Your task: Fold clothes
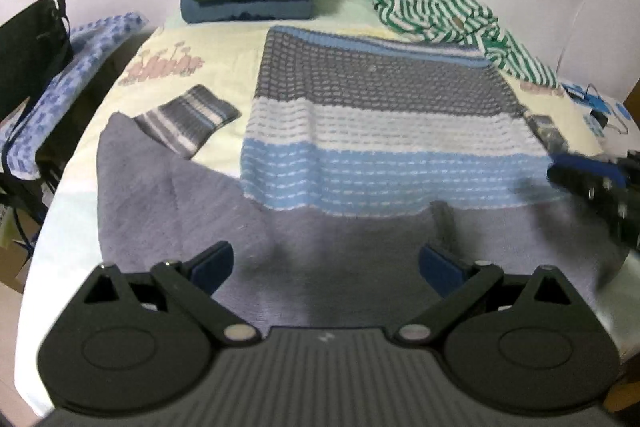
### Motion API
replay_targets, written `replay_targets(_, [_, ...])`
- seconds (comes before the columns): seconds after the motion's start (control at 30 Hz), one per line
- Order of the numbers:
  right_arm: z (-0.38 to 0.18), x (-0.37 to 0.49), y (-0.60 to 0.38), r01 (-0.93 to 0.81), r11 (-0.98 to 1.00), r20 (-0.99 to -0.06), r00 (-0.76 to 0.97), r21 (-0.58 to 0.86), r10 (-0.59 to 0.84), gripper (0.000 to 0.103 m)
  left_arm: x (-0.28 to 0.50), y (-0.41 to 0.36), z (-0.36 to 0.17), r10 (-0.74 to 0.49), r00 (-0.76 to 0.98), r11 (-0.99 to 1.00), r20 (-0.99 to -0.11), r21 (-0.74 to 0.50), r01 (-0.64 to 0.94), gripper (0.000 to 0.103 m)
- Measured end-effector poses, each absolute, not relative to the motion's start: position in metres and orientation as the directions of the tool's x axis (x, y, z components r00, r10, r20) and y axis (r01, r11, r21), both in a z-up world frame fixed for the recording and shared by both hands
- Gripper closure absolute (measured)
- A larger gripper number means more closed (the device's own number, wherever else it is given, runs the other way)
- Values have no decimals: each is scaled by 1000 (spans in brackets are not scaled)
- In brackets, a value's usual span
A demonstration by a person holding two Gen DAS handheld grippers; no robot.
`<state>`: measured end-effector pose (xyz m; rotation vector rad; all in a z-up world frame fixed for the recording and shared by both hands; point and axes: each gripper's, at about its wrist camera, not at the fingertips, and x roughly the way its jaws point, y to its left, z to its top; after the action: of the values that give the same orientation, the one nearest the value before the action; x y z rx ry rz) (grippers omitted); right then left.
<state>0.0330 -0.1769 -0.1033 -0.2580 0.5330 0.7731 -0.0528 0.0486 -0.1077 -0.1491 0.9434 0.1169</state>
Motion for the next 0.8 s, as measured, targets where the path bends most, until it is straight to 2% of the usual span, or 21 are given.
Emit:
replay_targets(0.07, [-106,35,-176,-674,734,-550,647,-87,528,90,-49,52,-113,14,571,987,-821,-81,-140,4])
replay_targets(0.1, [-106,41,-180,-625,773,-549,686,-110,477,80,-47,52,-116,3,567,989,-824,-81,-124,4])
replay_targets(0.13, [-105,51,-185,-562,818,-550,725,-125,414,62,-43,51,-118,-7,564,991,-826,-81,-106,4])
replay_targets(0.17, [-105,61,-189,-500,854,-551,757,-143,351,52,-39,48,-121,-19,561,993,-828,-80,-84,4])
replay_targets(0.2, [-107,71,-190,-453,876,-550,780,-167,299,36,-35,45,-123,-34,558,995,-829,-82,-61,4])
replay_targets(0.23, [-110,79,-189,-434,880,-550,791,-194,269,30,-29,41,-124,-53,554,995,-831,-88,-37,4])
replay_targets(0.27, [-116,87,-187,-431,873,-551,796,-228,250,30,-24,37,-125,-70,551,995,-832,-94,-15,4])
replay_targets(0.3, [-124,95,-184,-425,864,-556,801,-268,221,30,-19,33,-126,-84,549,995,-832,-96,7,4])
replay_targets(0.37, [-144,114,-178,-402,848,-579,803,-347,144,39,-10,25,-125,-109,548,994,-829,-96,53,4])
replay_targets(0.4, [-152,124,-179,-393,853,-612,782,-343,114,67,-6,21,-124,-120,549,993,-828,-95,73,4])
replay_targets(0.43, [-156,135,-185,-383,874,-655,748,-299,104,99,-3,19,-123,-128,552,991,-824,-93,91,4])
replay_targets(0.47, [-154,141,-194,-361,904,-683,722,-229,115,100,0,17,-121,-136,556,990,-820,-90,109,4])
replay_targets(0.53, [-141,140,-210,-306,947,-674,721,-101,161,100,2,18,-119,-147,564,988,-813,-93,124,3])
replay_targets(0.6, [-124,124,-212,-320,944,-626,754,-85,199,99,3,23,-117,-158,566,987,-809,-105,125,3])
replay_targets(0.7, [-103,88,-203,-438,898,-553,759,-45,343,99,5,37,-114,-170,562,985,-809,-134,105,3])
replay_targets(0.8, [-99,50,-177,-575,818,-539,698,-29,472,99,3,56,-110,-157,565,987,-810,-146,65,3])
